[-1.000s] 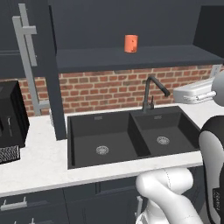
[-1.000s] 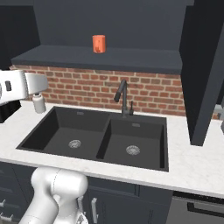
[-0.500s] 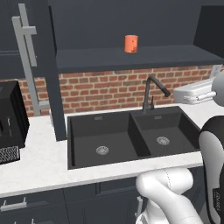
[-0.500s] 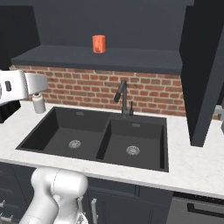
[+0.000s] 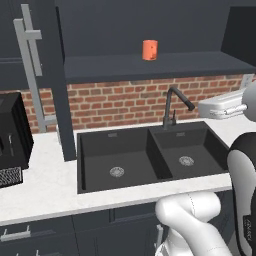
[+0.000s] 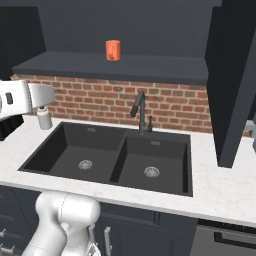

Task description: Gather all objects into one cabinet and sort the glasses and bowls to opposite sides.

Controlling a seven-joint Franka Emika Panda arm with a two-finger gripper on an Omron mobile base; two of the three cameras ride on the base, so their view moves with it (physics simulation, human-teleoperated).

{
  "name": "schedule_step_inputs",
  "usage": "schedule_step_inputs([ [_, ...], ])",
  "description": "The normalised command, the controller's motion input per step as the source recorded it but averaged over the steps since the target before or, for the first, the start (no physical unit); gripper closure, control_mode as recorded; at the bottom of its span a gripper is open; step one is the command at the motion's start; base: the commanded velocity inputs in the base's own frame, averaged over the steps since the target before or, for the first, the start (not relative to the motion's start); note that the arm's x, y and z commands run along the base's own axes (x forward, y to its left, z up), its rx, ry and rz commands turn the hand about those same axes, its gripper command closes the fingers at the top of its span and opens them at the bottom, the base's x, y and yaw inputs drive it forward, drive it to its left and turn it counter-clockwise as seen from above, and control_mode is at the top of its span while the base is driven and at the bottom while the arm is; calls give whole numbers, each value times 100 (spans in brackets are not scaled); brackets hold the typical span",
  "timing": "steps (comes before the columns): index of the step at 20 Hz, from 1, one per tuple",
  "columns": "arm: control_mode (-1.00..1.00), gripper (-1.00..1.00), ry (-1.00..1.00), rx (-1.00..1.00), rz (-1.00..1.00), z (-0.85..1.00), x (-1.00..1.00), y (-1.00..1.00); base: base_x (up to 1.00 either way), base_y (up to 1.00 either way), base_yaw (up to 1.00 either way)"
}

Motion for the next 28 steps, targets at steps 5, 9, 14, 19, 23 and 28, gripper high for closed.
schedule_step_inputs([
  [5, 100, -100, 0, 0, 0, 0, 0, 0, 1, 0, 0],
  [9, -100, -100, 0, 0, 0, 9, 6, -2, 13, 0, 0],
  [14, -100, -100, -1, 0, 0, 63, 36, -12, 0, 0, 0],
  [19, -100, -100, -2, 0, 0, 63, 58, -13, 0, 0, 0],
  [23, -100, -100, 0, 0, -1, 4, 16, 0, 0, 0, 0],
  [28, -100, -100, 0, 15, 0, -47, 18, 0, 0, 0, 0],
])
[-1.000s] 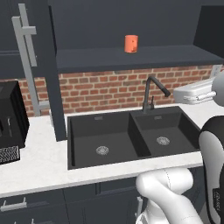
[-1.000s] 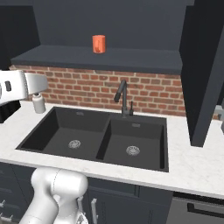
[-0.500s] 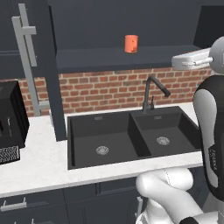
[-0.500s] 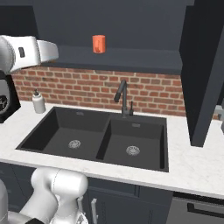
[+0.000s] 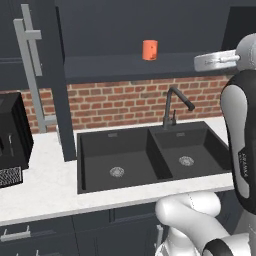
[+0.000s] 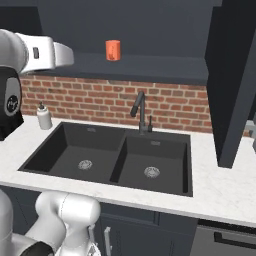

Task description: Gather all objects into one cabinet and sort the glasses and bowls to opposite sides.

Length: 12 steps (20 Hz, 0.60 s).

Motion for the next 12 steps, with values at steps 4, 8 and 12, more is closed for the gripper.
schedule_step_inputs([
  [4, -100, -100, -2, 25, 0, -68, 38, 0, 0, 0, 0],
  [8, -100, -100, -2, 13, 1, -25, 48, 8, 0, 0, 0],
  [12, -100, -100, 0, 3, 6, -15, 43, 13, 0, 0, 0],
])
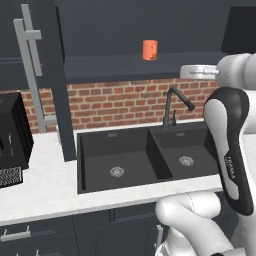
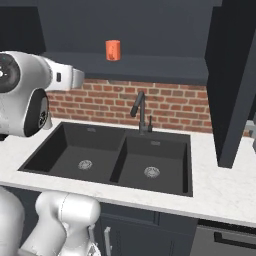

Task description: Gather all objects into one cabinet and sort the glasses and bowls to opposite sides.

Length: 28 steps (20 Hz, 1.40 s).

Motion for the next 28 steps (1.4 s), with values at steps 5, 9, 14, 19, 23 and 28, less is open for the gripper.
schedule_step_inputs([
  [5, -100, -100, 0, 8, 0, 5, 71, 0, 0, 0, 0],
  [9, -100, -100, 0, 4, -1, 10, 24, 0, 0, 0, 0],
  [14, -100, -100, 0, 0, -1, 5, 15, -8, 0, 0, 0],
  [19, -100, -100, 6, 0, -5, 23, 67, -30, 0, 0, 0],
  [23, -100, -100, 7, 0, -3, 13, 33, -7, 0, 0, 0],
  [28, -100, -100, 2, 0, 0, 0, 19, 3, 0, 0, 0],
])
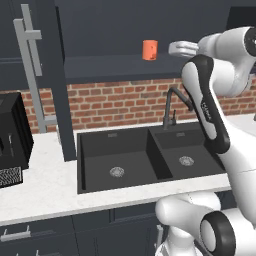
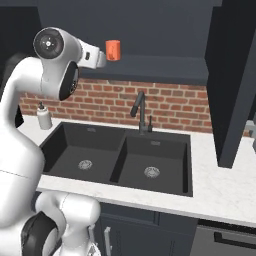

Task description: Gather all objects into one cabinet and sort the glasses and bowls to opposite sides.

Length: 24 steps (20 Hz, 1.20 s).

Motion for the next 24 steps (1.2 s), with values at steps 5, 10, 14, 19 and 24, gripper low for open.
schedule_step_inputs([
  [5, -100, -100, 7, -4, 0, 0, 43, 0, 0, 0, 0],
  [10, -100, -100, 2, -8, 0, 0, 19, 1, 0, 0, 0],
  [14, -100, -100, 1, 0, 0, -4, 16, 2, 0, 0, 0],
  [19, -100, -100, 3, 0, 0, -36, 21, 0, 0, 0, 0],
  [24, -100, -100, 0, 0, 0, -14, 35, 0, 0, 0, 0],
])
